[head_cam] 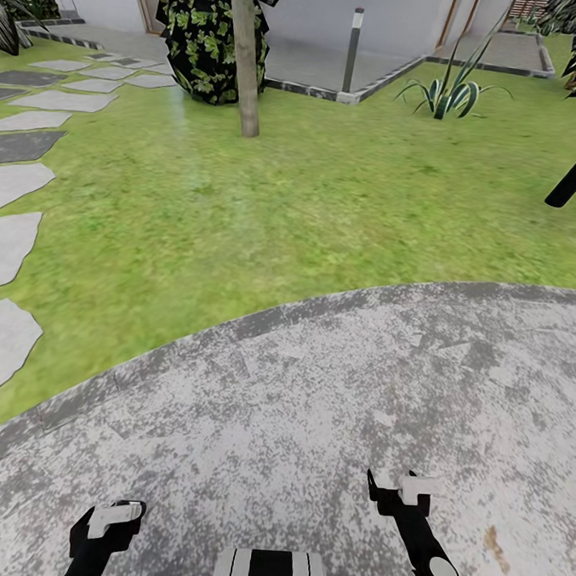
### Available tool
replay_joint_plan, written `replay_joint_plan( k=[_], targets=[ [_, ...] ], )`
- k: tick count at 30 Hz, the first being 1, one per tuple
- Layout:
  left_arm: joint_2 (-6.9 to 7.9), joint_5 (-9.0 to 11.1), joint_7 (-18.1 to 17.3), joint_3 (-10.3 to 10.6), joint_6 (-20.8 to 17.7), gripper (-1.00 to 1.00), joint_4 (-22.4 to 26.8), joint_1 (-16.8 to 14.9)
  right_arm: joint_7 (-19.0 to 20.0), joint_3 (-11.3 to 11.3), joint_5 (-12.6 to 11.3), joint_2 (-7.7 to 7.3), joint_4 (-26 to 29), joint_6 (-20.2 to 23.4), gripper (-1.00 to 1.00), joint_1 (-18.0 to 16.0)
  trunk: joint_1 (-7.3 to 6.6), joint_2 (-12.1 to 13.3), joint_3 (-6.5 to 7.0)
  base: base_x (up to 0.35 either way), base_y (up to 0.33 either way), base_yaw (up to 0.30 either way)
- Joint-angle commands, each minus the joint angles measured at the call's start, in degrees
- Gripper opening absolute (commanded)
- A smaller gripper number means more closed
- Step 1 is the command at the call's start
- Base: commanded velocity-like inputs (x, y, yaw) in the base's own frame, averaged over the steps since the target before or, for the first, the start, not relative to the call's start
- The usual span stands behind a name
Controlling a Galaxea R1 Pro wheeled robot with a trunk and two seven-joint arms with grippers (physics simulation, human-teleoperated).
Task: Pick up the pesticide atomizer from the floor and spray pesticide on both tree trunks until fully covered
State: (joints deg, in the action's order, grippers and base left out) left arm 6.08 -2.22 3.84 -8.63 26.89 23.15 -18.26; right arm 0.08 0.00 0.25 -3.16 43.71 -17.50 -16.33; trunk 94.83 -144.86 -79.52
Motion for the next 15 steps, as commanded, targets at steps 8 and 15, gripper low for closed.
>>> replay_joint_plan(
  k=[8, 15],
  targets=[
    [0.02, -0.2, 0.2, -0.1, 0.1, 1.0, 0.0, 0.0, 0.0, -0.1, 0.0, -0.01, 0.0, -0.2, 1.0, 0.0, 0.02, 0.0, -0.48, 0.0, 0.0, 0.0],
    [-0.01, -0.2, 0.2, -0.1, 0.1, 1.0, 0.0, 0.0, 0.0, -0.1, 0.0, -0.01, 0.0, -0.2, 1.0, 0.0, 0.07, -0.1, -1.11, 0.0, 0.0, 0.0]
  ],
)
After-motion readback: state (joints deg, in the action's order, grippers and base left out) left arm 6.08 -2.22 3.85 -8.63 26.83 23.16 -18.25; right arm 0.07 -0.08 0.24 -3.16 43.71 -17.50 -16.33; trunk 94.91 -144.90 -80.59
